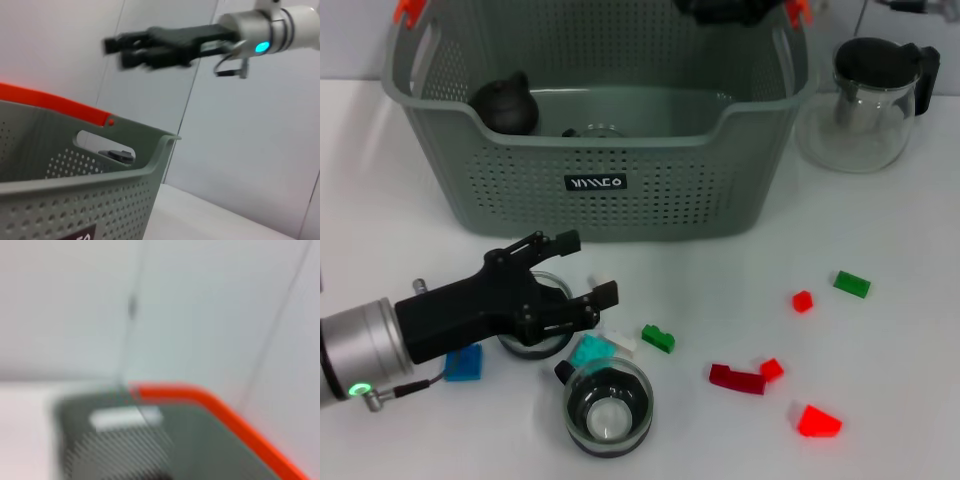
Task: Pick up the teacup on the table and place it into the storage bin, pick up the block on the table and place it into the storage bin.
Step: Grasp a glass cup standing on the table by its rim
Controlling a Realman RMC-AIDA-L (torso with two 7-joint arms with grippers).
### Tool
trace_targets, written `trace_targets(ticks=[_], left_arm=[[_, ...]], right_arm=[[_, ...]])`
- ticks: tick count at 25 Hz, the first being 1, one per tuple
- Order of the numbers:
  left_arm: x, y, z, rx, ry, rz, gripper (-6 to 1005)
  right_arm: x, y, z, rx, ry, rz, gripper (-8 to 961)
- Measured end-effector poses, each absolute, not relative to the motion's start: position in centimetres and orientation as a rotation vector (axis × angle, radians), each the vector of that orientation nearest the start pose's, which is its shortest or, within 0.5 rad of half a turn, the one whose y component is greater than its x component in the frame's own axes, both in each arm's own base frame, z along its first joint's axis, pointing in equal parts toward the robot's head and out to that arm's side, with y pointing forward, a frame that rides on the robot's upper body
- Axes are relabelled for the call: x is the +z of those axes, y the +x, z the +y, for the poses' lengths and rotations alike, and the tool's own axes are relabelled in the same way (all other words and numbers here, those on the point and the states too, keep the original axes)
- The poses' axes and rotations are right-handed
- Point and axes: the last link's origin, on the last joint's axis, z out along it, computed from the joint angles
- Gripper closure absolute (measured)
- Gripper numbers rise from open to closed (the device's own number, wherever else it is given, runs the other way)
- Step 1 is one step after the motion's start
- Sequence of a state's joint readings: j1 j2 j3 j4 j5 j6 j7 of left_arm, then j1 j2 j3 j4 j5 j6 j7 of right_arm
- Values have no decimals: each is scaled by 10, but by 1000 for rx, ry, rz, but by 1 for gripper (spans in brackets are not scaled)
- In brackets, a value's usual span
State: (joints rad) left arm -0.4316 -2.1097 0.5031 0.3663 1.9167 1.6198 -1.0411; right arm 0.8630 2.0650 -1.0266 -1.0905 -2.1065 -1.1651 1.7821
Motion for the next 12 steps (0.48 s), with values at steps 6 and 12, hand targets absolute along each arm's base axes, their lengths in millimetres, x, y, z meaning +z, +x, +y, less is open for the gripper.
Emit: trace_targets(ticks=[6, 12], left_arm=[[-17, -295, 278, -988, -2532, -599, 67], [-3, -303, 283, -783, -2625, -461, 67]], right_arm=[[73, 92, 394, 772, -2752, 64, 282], [58, 144, 350, 799, -2917, 179, 286]])
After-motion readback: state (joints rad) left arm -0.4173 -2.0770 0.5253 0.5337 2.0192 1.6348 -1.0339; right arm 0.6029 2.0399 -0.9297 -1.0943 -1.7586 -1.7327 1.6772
